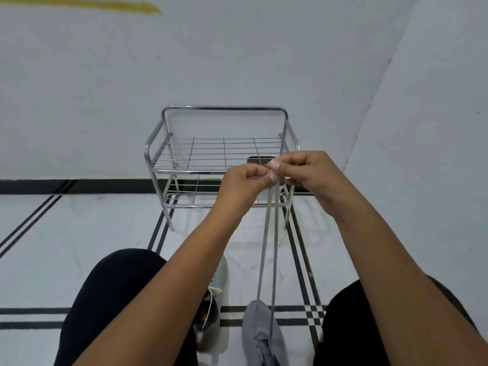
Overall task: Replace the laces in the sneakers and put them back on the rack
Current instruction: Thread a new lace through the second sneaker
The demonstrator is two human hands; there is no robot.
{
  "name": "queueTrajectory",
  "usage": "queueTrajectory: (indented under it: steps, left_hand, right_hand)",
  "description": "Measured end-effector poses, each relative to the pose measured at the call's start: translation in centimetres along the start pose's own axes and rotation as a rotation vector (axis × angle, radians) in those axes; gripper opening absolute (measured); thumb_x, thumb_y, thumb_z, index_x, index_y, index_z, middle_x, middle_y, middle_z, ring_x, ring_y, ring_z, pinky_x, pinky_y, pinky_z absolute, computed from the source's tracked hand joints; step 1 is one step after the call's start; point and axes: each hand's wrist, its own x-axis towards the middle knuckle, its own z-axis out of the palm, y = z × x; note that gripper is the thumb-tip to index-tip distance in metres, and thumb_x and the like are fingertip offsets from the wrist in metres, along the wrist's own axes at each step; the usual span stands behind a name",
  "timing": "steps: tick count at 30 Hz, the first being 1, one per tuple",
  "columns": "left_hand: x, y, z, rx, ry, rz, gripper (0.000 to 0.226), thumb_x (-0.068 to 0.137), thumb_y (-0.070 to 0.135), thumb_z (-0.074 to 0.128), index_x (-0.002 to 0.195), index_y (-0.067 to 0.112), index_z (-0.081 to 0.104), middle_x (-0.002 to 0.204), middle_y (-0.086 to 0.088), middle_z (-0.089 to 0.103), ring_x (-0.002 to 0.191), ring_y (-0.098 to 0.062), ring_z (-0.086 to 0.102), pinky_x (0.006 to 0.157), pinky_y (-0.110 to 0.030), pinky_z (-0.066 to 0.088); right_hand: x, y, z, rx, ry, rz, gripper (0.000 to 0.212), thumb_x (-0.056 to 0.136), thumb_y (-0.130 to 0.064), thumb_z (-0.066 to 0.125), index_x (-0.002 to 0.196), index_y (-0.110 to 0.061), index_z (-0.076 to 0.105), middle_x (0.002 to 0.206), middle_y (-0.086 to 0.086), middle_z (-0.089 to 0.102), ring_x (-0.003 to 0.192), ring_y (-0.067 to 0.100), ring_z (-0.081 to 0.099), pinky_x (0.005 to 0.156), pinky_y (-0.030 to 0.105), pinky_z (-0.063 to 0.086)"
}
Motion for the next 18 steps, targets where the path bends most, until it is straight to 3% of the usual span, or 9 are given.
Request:
queueTrajectory:
  steps: [4, 9, 18]
  left_hand:
    - [-0.30, -0.02, -0.22, -0.084, -0.038, -0.007, 0.011, 0.082, 0.014, 0.074, 0.091, 0.007, 0.075, 0.090, -0.004, 0.076, 0.088, -0.010, 0.071, 0.086, -0.021, 0.052]
    - [-0.46, -0.17, -0.09, -0.097, -0.035, -0.001, 0.015, 0.082, 0.013, 0.073, 0.095, 0.006, 0.075, 0.092, -0.004, 0.075, 0.085, -0.004, 0.069, 0.085, -0.015, 0.052]
    - [-0.55, -0.16, 0.12, -0.109, 0.002, -0.005, 0.013, 0.083, 0.016, 0.073, 0.093, 0.008, 0.074, 0.091, -0.004, 0.075, 0.085, -0.006, 0.070, 0.073, -0.007, 0.049]
  right_hand:
    - [-0.15, 0.43, -0.16, 0.059, 0.010, 0.035, 0.016, 0.085, -0.022, 0.072, 0.096, -0.011, 0.076, 0.082, -0.003, 0.074, 0.082, 0.006, 0.068, 0.072, 0.018, 0.049]
    - [-0.36, 0.77, -0.02, 0.100, 0.025, 0.061, 0.017, 0.084, -0.024, 0.072, 0.096, -0.013, 0.076, 0.085, -0.001, 0.074, 0.085, 0.011, 0.068, 0.081, 0.028, 0.048]
    - [-0.42, 0.27, -0.10, 0.095, 0.081, 0.056, 0.015, 0.083, -0.027, 0.073, 0.093, -0.017, 0.077, 0.088, -0.004, 0.075, 0.083, 0.006, 0.069, 0.077, 0.025, 0.049]
